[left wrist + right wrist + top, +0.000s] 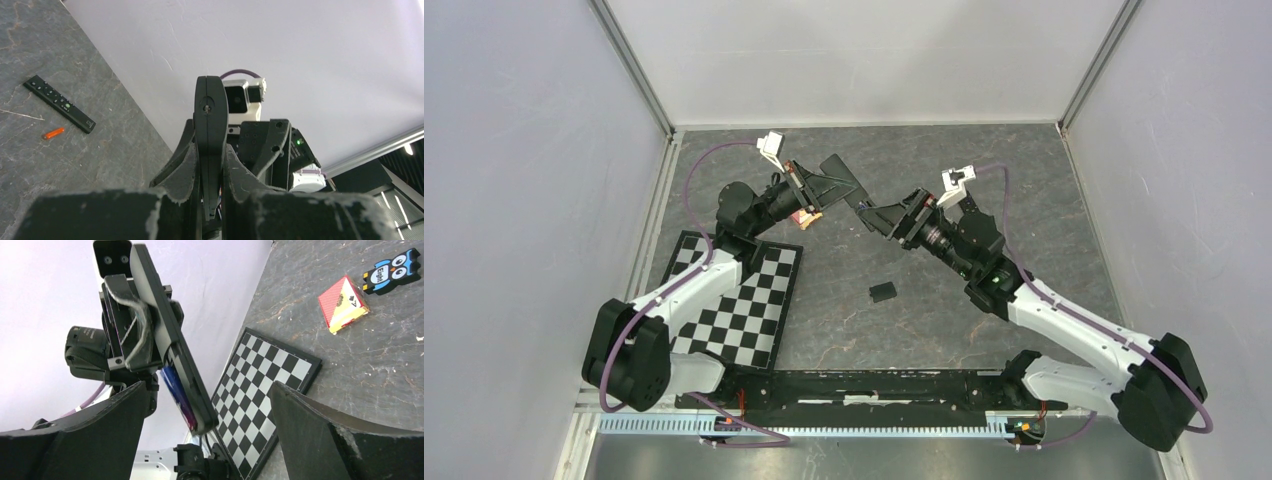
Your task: Load the batteries into the remote control
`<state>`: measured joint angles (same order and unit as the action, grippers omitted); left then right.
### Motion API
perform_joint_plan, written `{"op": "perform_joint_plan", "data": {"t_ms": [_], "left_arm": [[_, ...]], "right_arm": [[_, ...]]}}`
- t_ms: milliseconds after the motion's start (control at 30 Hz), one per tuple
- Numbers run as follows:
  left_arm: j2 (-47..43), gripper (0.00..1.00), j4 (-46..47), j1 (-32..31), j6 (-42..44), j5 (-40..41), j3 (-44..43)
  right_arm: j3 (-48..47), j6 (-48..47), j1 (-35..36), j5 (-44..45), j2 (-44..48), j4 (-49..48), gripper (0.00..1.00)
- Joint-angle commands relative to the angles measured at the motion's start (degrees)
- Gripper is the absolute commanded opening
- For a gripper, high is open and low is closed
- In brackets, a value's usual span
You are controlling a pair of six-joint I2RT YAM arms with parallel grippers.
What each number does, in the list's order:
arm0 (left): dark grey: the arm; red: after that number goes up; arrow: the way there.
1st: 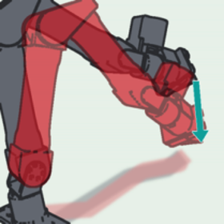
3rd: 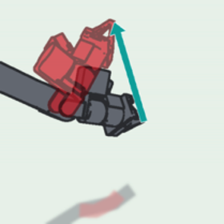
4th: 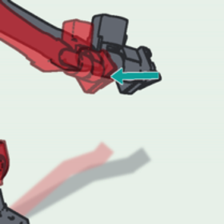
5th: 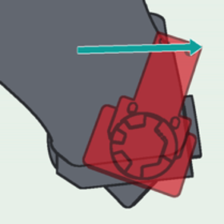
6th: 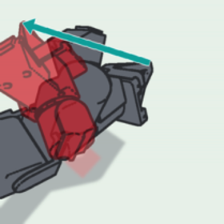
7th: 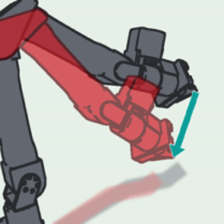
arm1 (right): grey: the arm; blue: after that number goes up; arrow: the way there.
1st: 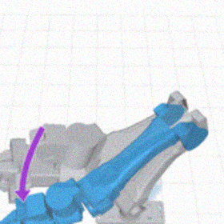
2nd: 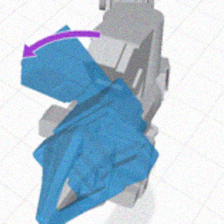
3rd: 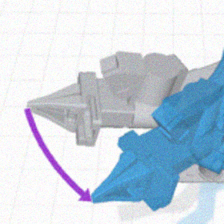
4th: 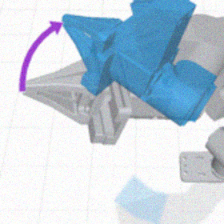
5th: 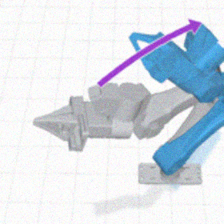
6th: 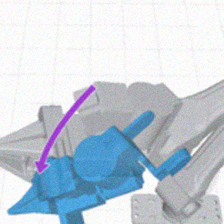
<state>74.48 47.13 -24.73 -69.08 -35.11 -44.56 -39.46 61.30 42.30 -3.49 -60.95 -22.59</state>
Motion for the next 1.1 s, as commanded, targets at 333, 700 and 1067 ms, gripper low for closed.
{"op": "perform_joint_plan", "data": {"t_ms": [333, 700, 1067], "left_arm": [[0.34, 0.02, 7.03, -0.03, 1.2, -4.68, -0.75], [0.11, 0.02, 6.22, -0.03, 1.14, -3.36, -0.46], [-0.54, 0.02, 7.28, 0.12, -4.27, 0.19, 0.04]], "right_arm": [[-6.76, 4.35, -1.84, -5.11, -4.99, -2.91, 0.87], [-3.64, 5.93, -2.53, -7.27, -5.32, -5.42, 0.63], [-0.07, 5.1, -2.67, -8.82, -4.44, -7.73, 0.32]]}}
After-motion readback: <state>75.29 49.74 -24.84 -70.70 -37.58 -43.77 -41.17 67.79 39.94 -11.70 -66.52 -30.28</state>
